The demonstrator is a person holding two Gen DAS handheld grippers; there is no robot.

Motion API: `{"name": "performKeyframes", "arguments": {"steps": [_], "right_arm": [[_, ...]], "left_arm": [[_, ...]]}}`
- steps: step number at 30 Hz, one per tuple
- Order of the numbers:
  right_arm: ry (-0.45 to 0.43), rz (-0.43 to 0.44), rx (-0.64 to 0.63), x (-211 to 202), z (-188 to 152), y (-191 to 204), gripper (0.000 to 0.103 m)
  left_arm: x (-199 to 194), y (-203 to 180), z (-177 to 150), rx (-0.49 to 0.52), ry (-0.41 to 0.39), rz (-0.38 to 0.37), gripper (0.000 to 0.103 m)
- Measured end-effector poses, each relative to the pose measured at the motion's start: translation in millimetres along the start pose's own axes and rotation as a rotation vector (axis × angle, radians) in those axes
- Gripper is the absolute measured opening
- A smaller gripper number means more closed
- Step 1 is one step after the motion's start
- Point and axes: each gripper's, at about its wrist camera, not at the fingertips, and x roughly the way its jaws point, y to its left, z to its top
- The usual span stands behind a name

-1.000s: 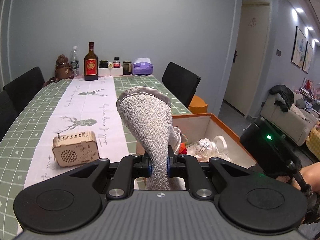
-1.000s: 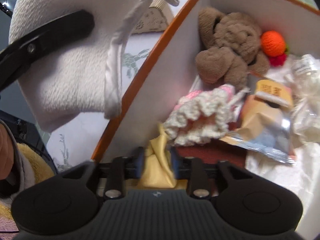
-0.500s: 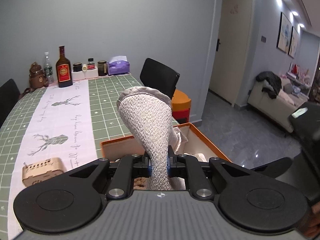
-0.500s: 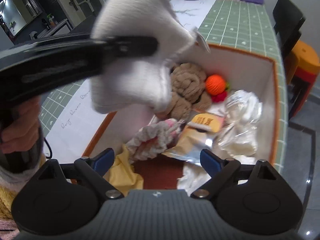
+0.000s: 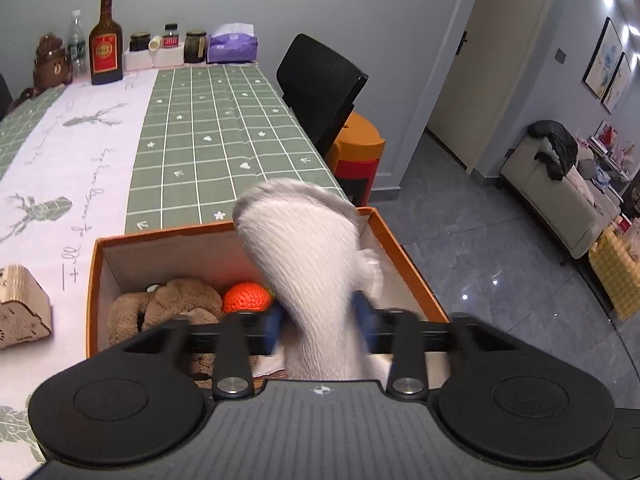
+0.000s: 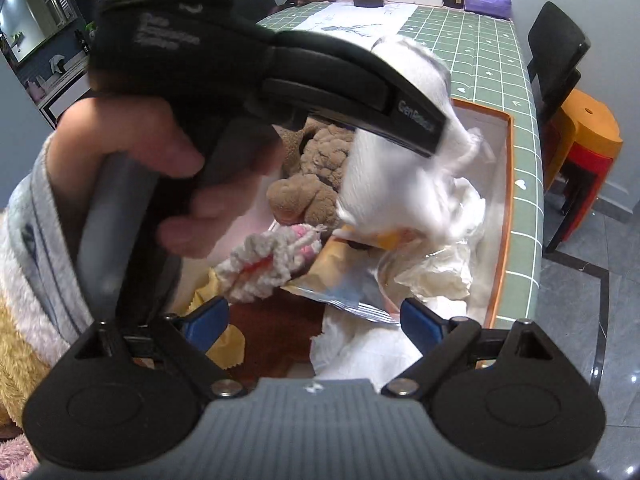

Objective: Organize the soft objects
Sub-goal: 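Lower the white mitt into the orange box with the left tool and release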

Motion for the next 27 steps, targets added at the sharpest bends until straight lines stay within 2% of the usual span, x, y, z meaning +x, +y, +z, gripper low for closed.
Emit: {"name": "performKeyframes", "arguments": {"steps": [1,4,7,11,12,13,14,16,17,19,22,24,27], "right_arm": [[0.002,0.001,0.002,2,1,-3,0.091],[-0.004,-0.007,0.005,2,2,-7,0.091],[-0.014,-0.008,0.012,0,4,-9,0.091],[-0.041,-0.028,0.001,-8,8,-10,0.088],[-0.054,-0.038,-0.001,-12,10,-10,0.082],[-0.07,-0.053,-0.002,-16,13,-9,0.072],[-0.087,-0.07,-0.003,-19,15,-9,0.068],[-0.128,-0.104,-0.005,-24,22,-8,0.053],[-0.148,-0.113,-0.001,-26,27,-7,0.05],[-0.186,-0.118,0.009,-25,39,-7,0.034],[-0.218,-0.171,-0.013,-13,59,-3,0.019],[-0.201,-0.232,-0.049,5,73,0,0.016],[-0.109,-0.311,-0.06,38,88,-2,0.016]], "left_arm": [[-1,1,-1,-0.001,-0.016,0.014,0.086],[-8,-1,-1,0.0,-0.072,0.069,0.087],[-13,-1,1,-0.003,-0.073,0.102,0.087],[-33,3,2,-0.002,-0.094,0.087,0.087],[-40,3,3,0.009,-0.108,0.084,0.087],[-48,5,3,0.027,-0.123,0.088,0.087],[-56,6,3,0.039,-0.142,0.099,0.087],[-71,10,0,0.045,-0.184,0.136,0.087],[-77,12,-1,0.044,-0.203,0.155,0.087],[-86,18,-4,0.041,-0.222,0.178,0.087],[-89,29,-10,0.027,-0.227,0.216,0.087],[-88,35,-15,0.021,-0.224,0.251,0.087],[-82,42,-21,0.02,-0.216,0.271,0.087]]}}
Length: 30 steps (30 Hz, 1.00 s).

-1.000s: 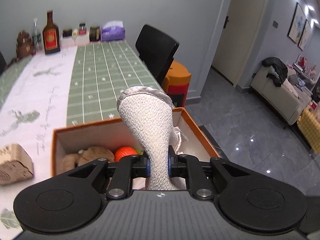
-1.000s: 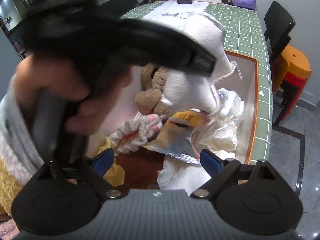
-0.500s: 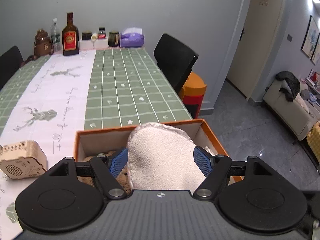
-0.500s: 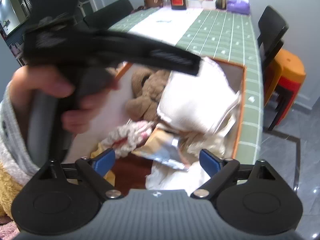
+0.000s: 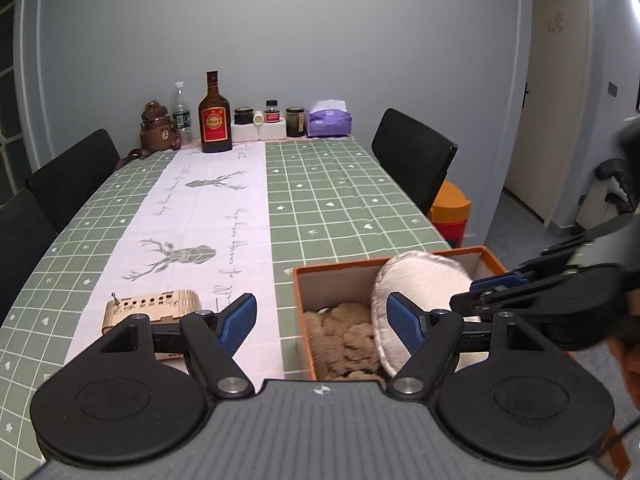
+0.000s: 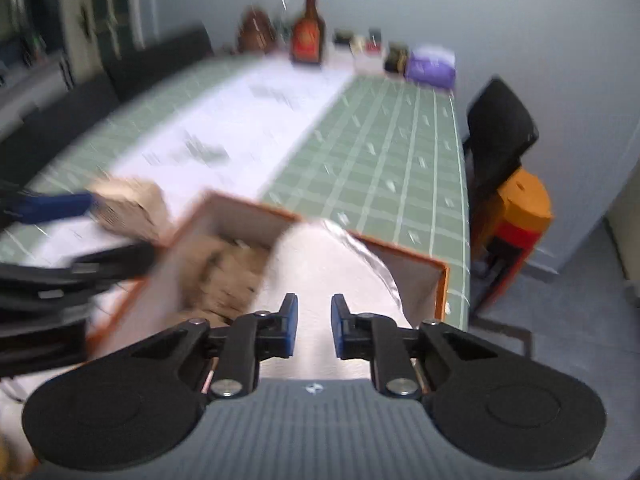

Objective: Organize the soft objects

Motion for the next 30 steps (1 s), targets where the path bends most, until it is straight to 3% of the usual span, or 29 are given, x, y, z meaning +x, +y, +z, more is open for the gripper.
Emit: {"name": "performKeyframes", "arguments": {"steps": [6,8,12,17,22,27,29,30], "right_arm": [[0.178,-0.074,-0.042,69,0,2,0.016],[0.251,-0.051,-0.048,92,-3,1,0.016],[0.311,-0.02,-0.017,117,-1,-4,0.01],[0.334,-0.004,0.002,132,5,-6,0.009],[0.293,-0.033,-0.035,128,-2,2,0.01],[0.288,-0.053,-0.049,116,-3,7,0.01],[0.257,-0.042,0.001,99,2,4,0.016],[0.234,-0.031,0.02,89,4,3,0.03]], "left_arm": [[11,3,-7,0.042,0.023,0.026,0.085],[12,5,-7,0.036,0.025,0.03,0.085],[14,8,-8,0.038,0.032,0.018,0.085],[13,15,-8,0.03,0.021,0.032,0.085],[7,30,-3,-0.027,0.033,-0.012,0.084],[-17,35,-1,-0.003,-0.016,0.006,0.084],[-25,35,-3,0.013,-0.017,-0.036,0.084],[-28,35,-5,0.022,-0.014,-0.052,0.084]]}}
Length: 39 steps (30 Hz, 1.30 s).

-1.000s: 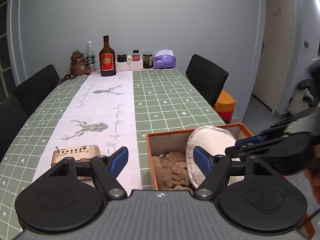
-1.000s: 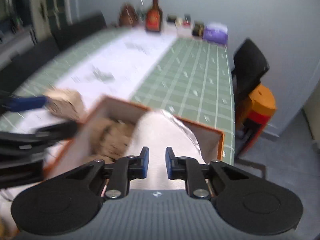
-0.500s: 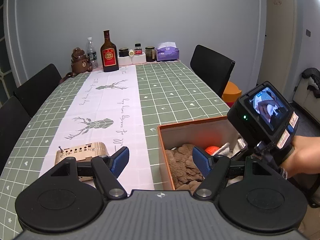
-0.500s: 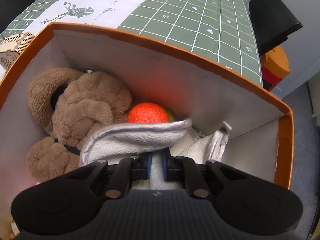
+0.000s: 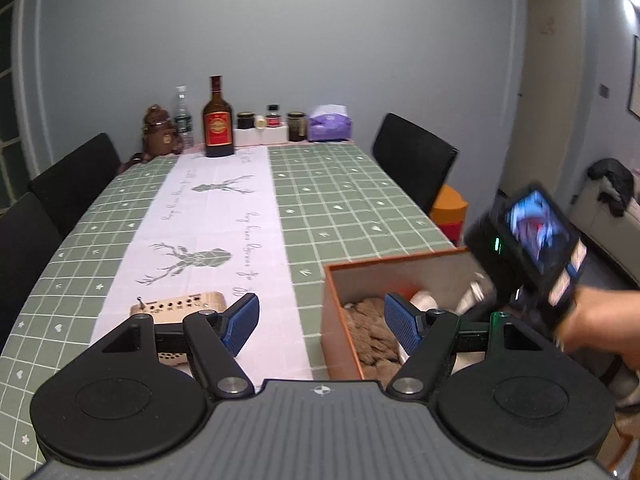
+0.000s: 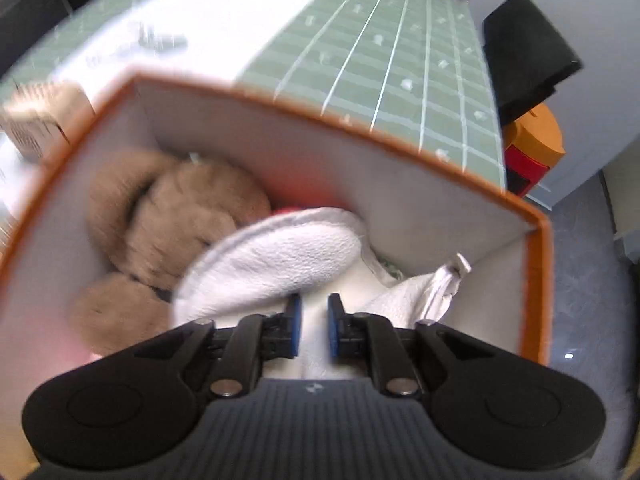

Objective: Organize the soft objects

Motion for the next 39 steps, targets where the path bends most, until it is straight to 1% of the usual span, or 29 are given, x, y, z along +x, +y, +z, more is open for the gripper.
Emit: {"name": "performKeyframes", "arguments": {"steps": [1,4,6,8,10,11,12,13,15,16,17,18,19,22,23,25,28,31,32,35,39], "right_arm": [[-0.024,0.005,0.012,-12,-2,0,0.036],[-0.095,-0.027,0.008,-50,-10,11,0.036],[-0.171,-0.034,0.013,-81,-21,20,0.037],[-0.276,-0.075,0.031,-115,-37,34,0.04],[-0.402,-0.111,0.044,-146,-57,52,0.063],[-0.471,-0.12,0.049,-160,-70,64,0.064],[-0.522,-0.136,0.048,-172,-83,76,0.064],[-0.562,-0.171,0.048,-182,-95,89,0.064],[-0.634,-0.243,0.047,-196,-119,113,0.064],[-0.658,-0.259,0.045,-201,-129,124,0.064],[-0.675,-0.26,0.042,-206,-140,132,0.065],[-0.687,-0.253,0.046,-209,-149,140,0.07],[-0.699,-0.244,0.054,-213,-157,148,0.08],[-0.764,-0.223,0.055,-219,-180,167,0.089],[-0.783,-0.216,0.059,-220,-187,171,0.09],[-0.805,-0.186,0.072,-219,-201,180,0.096],[-0.808,-0.133,0.095,-214,-214,188,0.097],[-0.807,-0.111,0.108,-204,-222,195,0.097],[-0.807,-0.106,0.111,-201,-224,197,0.097],[-0.799,-0.088,0.115,-193,-230,205,0.098],[-0.792,-0.089,0.092,-185,-236,215,0.098]], "left_arm": [[-3,0,-2,-0.001,0.0,-0.006,0.084],[-15,1,-8,-0.013,-0.024,0.007,0.085],[-26,2,-11,0.002,-0.048,0.008,0.087],[-40,3,-15,0.028,-0.084,0.008,0.087],[-55,4,-18,0.064,-0.136,0.039,0.088],[-62,4,-21,0.079,-0.159,0.062,0.088],[-70,5,-23,0.093,-0.182,0.084,0.088],[-79,6,-25,0.101,-0.201,0.098,0.088],[-94,12,-30,0.1,-0.226,0.102,0.088],[-103,16,-34,0.091,-0.236,0.101,0.088],[-111,20,-38,0.084,-0.245,0.103,0.088],[-118,23,-42,0.077,-0.257,0.103,0.088],[-126,27,-46,0.069,-0.265,0.115,0.088],[-145,37,-62,0.038,-0.284,0.142,0.092],[-151,40,-67,0.031,-0.293,0.144,0.093],[-159,45,-78,0.022,-0.311,0.15,0.093],[-166,48,-93,0.014,-0.325,0.174,0.093],[-171,50,-108,0.001,-0.349,0.197,0.094],[-173,51,-113,-0.013,-0.346,0.202,0.094],[-172,55,-121,-0.062,-0.305,0.211,0.094],[-174,60,-133,-0.097,-0.297,0.231,0.094]]}}
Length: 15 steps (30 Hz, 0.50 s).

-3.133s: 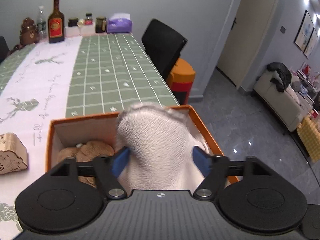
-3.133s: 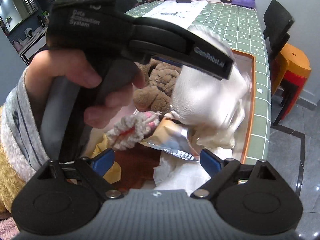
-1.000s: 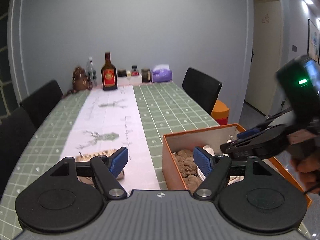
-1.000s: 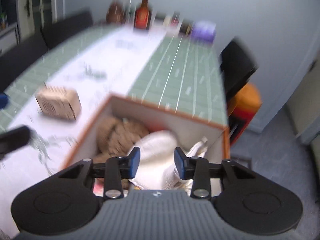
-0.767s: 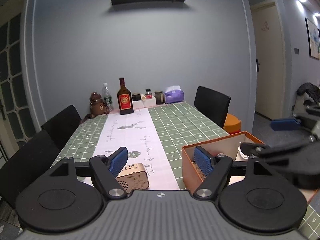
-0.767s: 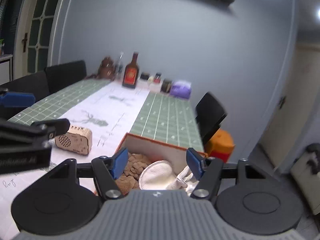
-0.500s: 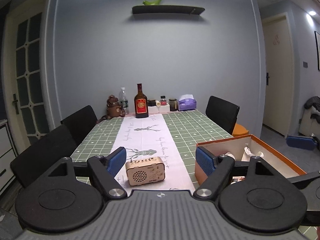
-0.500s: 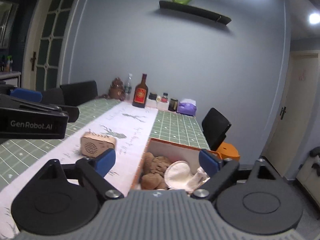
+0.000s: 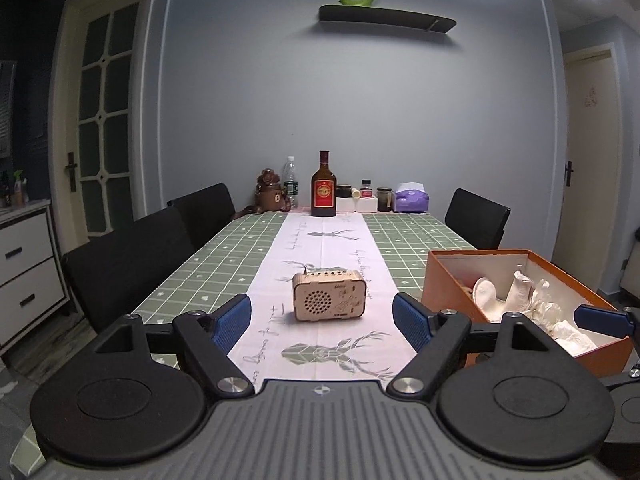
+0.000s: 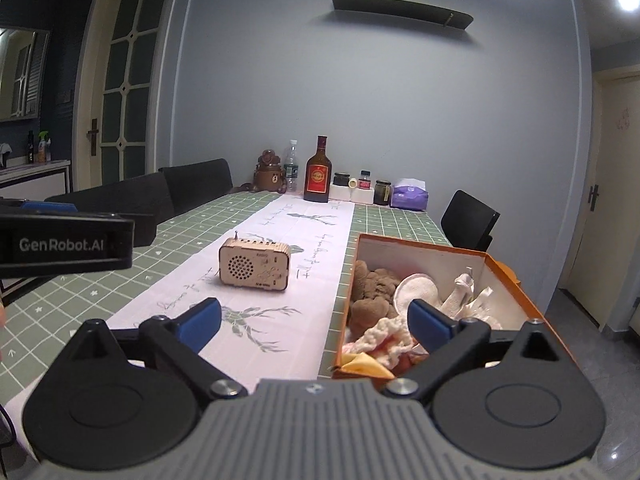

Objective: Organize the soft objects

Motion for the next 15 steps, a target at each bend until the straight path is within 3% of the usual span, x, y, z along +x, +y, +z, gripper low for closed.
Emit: {"name": "performKeyframes", "arguments": {"steps": [15], "right_arm": [[0.004,0.032,-0.018,5,-28,16,0.098]], "left_arm": [[2,5,-35,-0.006,-0.014,-0.016,0.094]]}}
